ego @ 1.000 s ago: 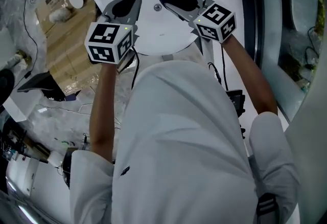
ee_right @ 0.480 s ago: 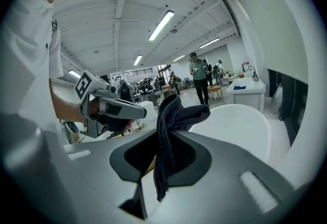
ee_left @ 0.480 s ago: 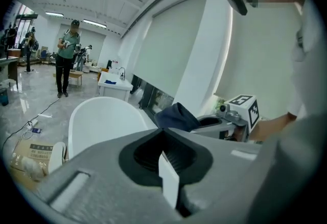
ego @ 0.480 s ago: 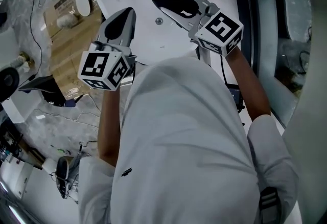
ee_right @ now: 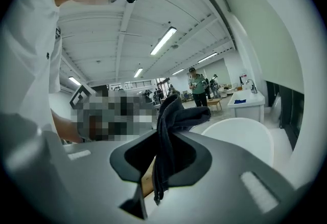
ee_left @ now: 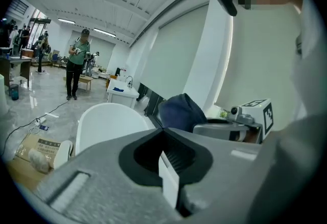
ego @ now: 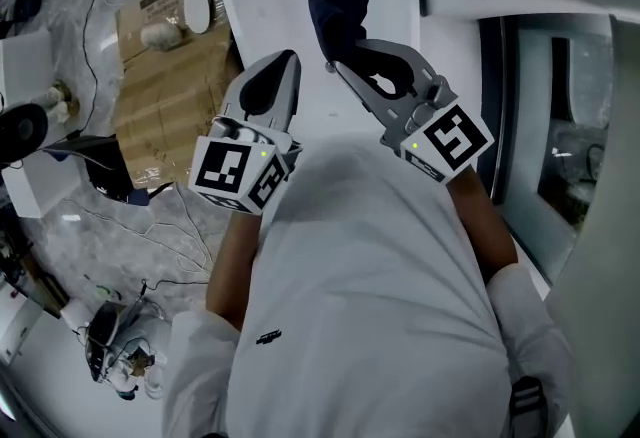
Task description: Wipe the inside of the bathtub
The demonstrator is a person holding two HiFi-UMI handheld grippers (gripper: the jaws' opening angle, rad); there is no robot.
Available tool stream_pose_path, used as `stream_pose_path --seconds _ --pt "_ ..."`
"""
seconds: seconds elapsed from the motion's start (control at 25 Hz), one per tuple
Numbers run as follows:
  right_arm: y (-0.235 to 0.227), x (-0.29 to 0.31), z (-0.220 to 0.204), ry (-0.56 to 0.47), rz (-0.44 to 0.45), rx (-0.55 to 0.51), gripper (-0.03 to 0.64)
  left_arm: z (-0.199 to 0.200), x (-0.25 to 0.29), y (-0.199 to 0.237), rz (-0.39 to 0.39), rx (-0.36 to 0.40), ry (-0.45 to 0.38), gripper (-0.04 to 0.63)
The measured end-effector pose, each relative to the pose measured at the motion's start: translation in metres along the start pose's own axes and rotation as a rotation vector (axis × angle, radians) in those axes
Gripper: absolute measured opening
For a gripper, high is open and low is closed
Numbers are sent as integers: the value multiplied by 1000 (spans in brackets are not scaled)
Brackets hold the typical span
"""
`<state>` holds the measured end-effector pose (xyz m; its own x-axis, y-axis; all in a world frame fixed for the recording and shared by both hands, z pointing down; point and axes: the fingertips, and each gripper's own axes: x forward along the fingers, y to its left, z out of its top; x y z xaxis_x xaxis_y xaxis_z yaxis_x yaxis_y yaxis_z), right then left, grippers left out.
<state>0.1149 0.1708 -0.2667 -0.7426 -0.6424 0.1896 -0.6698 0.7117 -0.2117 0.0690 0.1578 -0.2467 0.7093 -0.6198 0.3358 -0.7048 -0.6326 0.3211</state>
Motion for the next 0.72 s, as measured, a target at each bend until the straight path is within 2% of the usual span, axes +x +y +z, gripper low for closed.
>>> stream_pose_path --seconds 0.16,0.4,0.72 --pt "10 -8 -7 6 -28 4 54 -19 -7 -9 6 -22 11 0" --pt "10 -12 -10 -2 -35 60 52 -15 -8 -20 17 -30 -14 0" --pt "13 -17 -6 3 -14 42 52 -16 -9 -23 46 -40 -26 0"
